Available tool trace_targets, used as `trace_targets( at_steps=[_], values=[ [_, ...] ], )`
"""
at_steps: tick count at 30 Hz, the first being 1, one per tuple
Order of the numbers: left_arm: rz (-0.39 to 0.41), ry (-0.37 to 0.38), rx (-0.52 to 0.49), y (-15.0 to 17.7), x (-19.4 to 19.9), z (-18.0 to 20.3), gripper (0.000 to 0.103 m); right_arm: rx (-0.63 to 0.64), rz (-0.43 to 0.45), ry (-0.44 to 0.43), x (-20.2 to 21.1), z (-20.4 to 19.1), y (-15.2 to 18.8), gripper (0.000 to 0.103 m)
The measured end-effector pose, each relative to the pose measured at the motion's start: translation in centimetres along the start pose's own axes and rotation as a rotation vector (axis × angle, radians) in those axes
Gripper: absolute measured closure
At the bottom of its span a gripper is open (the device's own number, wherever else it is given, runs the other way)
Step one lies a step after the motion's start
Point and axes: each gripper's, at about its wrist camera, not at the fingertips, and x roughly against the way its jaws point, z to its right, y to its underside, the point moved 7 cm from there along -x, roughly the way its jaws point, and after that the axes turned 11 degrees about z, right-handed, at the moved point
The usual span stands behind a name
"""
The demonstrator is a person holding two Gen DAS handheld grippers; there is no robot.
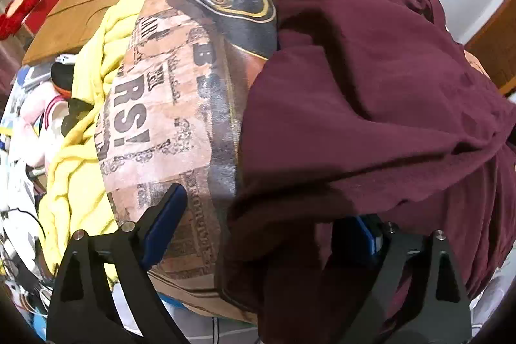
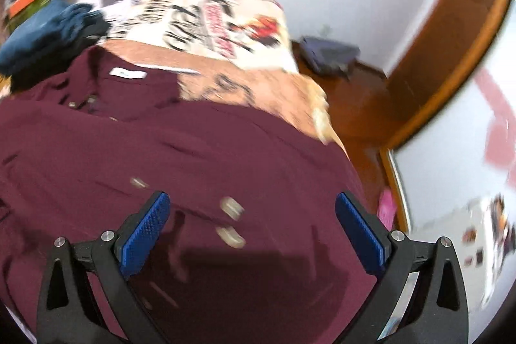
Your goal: Fold large clothes
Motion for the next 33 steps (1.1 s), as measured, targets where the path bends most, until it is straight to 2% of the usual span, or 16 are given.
trace_targets(
  at_steps=[2, 6, 9, 11, 14, 15, 16, 17, 18, 21, 25, 27, 30, 33],
  values=[
    [0.002, -0.008, 0.010, 0.2, 0.1, 0.0, 0.010, -0.076, -0.040, -0.048, 0.2, 1.2, 1.4, 0.002],
    [0.014, -0.044, -0.004, -0.2, 0.6, 0.0, 0.011, -0.283, -0.070, -0.230, 1.3, 1.7, 3.1, 0.004],
    [0.038, -0.068, -0.034, -1.0, 1.1, 0.5, 0.011, -0.374, -0.046, -0.313, 1.7, 1.1, 2.8, 0.015],
    [0.057, -0.075, -0.046, -1.5, 1.4, 0.9, 0.011, -0.395, -0.062, -0.348, 1.1, 0.2, 2.6, 0.033],
    [0.070, -0.070, -0.041, -2.5, 1.4, 1.2, 0.011, -0.428, -0.117, -0.361, -0.8, -0.7, 3.0, 0.051],
    [0.078, -0.076, -0.041, -2.7, 1.4, 1.3, 0.011, -0.446, -0.129, -0.364, -1.2, -0.9, 3.2, 0.053],
    [0.083, -0.085, -0.042, -2.9, 1.3, 1.4, 0.011, -0.454, -0.123, -0.350, -1.5, -1.0, 3.3, 0.063],
    [0.090, -0.101, -0.044, -3.1, 1.3, 1.3, 0.011, -0.453, -0.104, -0.337, -1.4, -0.8, 3.1, 0.084],
    [0.095, -0.115, -0.044, -3.3, 1.3, 1.1, 0.011, -0.443, -0.091, -0.332, -0.9, -0.4, 2.9, 0.091],
    [0.119, -0.160, -0.030, -4.1, 1.5, 0.5, 0.011, -0.445, -0.021, -0.358, 0.5, 0.5, 1.3, 0.091],
    [0.199, -0.237, -0.040, -4.9, 3.2, 0.0, 0.011, -0.349, 0.128, -0.342, 4.3, 0.8, -2.1, 0.091],
    [0.230, -0.242, -0.051, -5.0, 3.8, 0.1, 0.011, -0.325, 0.190, -0.344, 6.2, 1.1, -3.4, 0.091],
    [0.232, -0.252, -0.077, -4.7, 3.7, 0.2, 0.011, -0.332, 0.214, -0.332, 7.0, 1.9, -3.5, 0.091],
    [0.195, -0.250, -0.058, -3.9, 3.0, 0.0, 0.011, -0.338, 0.165, -0.286, 5.4, 2.4, -1.8, 0.091]
  ],
)
